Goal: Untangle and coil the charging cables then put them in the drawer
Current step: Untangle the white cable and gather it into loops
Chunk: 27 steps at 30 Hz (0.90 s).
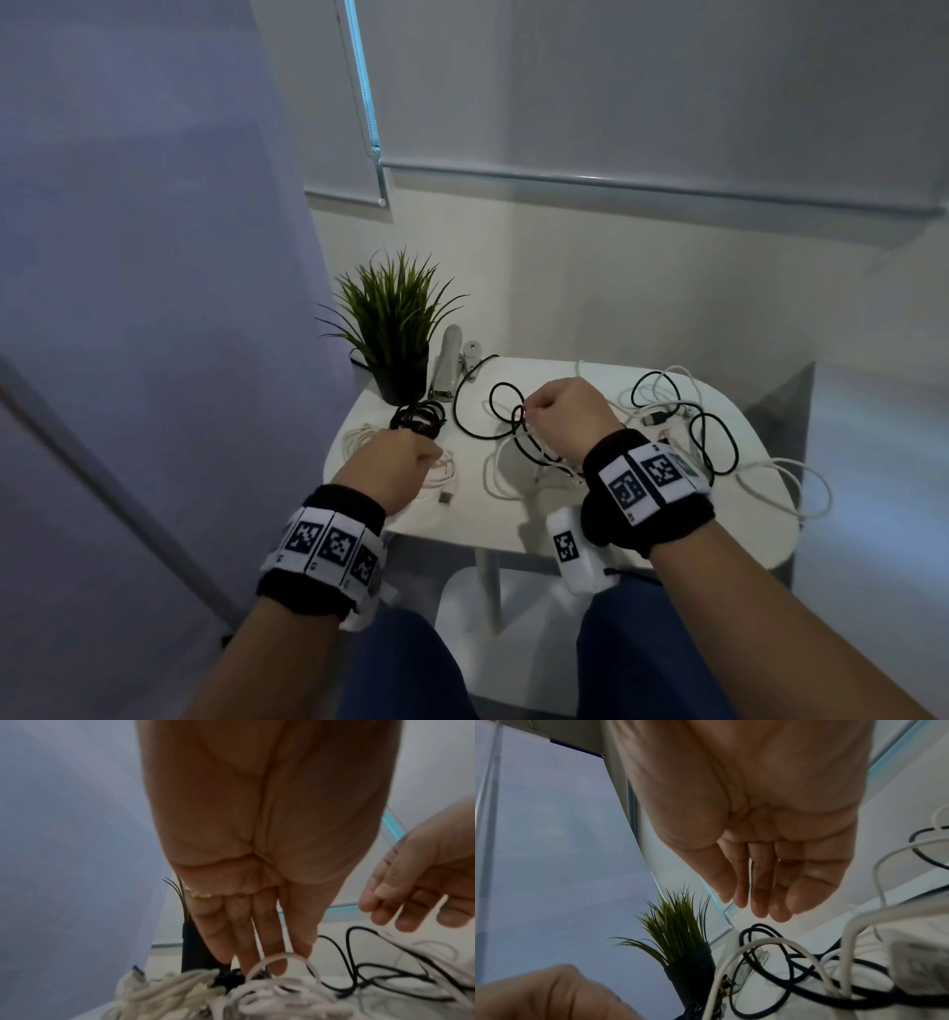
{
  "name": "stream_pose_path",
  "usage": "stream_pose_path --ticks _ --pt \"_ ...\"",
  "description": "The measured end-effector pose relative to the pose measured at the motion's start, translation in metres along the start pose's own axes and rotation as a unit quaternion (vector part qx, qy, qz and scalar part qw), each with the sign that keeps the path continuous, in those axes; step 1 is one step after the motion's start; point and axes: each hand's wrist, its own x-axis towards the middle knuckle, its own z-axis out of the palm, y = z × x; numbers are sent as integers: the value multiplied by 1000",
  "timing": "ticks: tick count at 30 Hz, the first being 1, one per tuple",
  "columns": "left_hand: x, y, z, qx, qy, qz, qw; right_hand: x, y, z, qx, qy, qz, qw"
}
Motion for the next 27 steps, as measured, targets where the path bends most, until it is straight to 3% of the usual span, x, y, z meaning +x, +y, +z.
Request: stream_pose_path --ticks 8,16,21,24,27 --pt "-3 -1 7 28 -46 -20 998 -11 -21 27 -19 -86 -59 994" --pt "-16 0 8 5 -38 43 998 -8 -31 58 -156 -215 -4 964" --pt "-16 -6 11 -32 -28 52 998 -7 -34 67 -238 -204 0 950" --pt "-17 -10 12 -45 -32 62 997 -5 -31 70 -230 -214 8 949" --pt "-19 -14 9 -125 8 52 991 -4 -28 66 -180 -210 19 961"
